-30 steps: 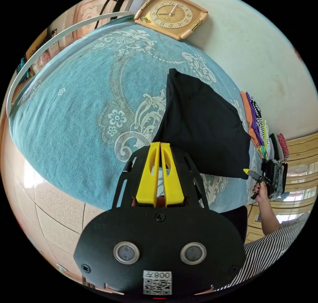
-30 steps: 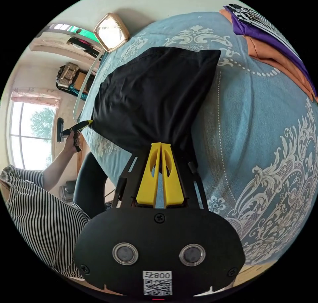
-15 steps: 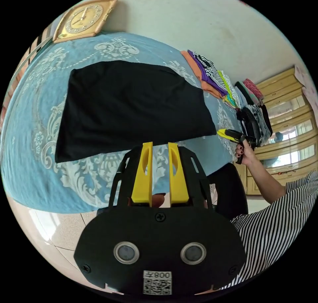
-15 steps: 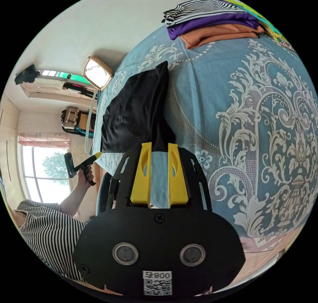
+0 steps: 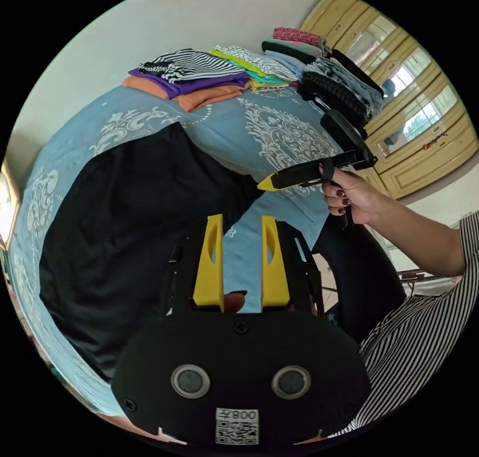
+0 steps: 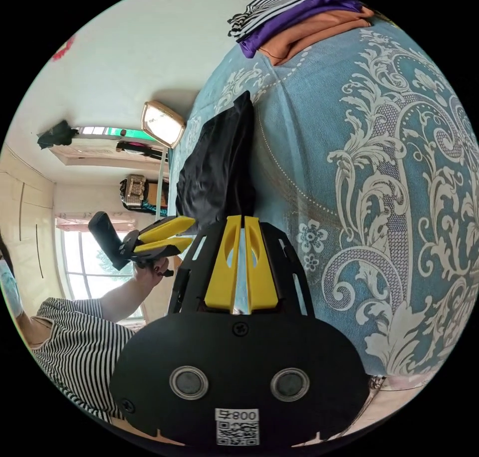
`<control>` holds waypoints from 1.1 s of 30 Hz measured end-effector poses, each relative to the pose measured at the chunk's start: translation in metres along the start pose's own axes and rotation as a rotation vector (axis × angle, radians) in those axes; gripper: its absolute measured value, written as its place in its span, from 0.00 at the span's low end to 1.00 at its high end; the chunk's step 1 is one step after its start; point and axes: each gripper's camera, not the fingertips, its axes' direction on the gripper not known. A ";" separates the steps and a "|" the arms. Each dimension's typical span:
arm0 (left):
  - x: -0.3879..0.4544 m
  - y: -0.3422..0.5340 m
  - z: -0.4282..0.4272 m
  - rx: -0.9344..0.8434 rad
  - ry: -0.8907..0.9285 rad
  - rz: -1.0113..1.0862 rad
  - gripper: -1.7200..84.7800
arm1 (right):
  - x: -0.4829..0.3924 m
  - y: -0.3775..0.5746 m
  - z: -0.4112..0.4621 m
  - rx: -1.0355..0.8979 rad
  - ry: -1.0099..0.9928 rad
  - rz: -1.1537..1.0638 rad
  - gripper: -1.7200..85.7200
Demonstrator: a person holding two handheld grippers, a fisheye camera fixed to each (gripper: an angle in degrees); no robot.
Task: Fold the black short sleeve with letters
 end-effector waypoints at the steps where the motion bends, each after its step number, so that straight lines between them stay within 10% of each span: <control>1: 0.013 -0.012 0.009 -0.014 -0.034 0.028 0.16 | 0.000 0.000 -0.001 0.003 -0.014 -0.004 0.03; 8: 0.067 -0.058 0.052 -0.078 -0.255 0.086 0.12 | -0.005 -0.007 -0.003 0.010 -0.101 -0.050 0.03; 33: 0.061 -0.046 0.039 0.089 -0.032 -0.149 0.04 | 0.010 -0.154 0.089 0.083 -0.160 0.162 0.12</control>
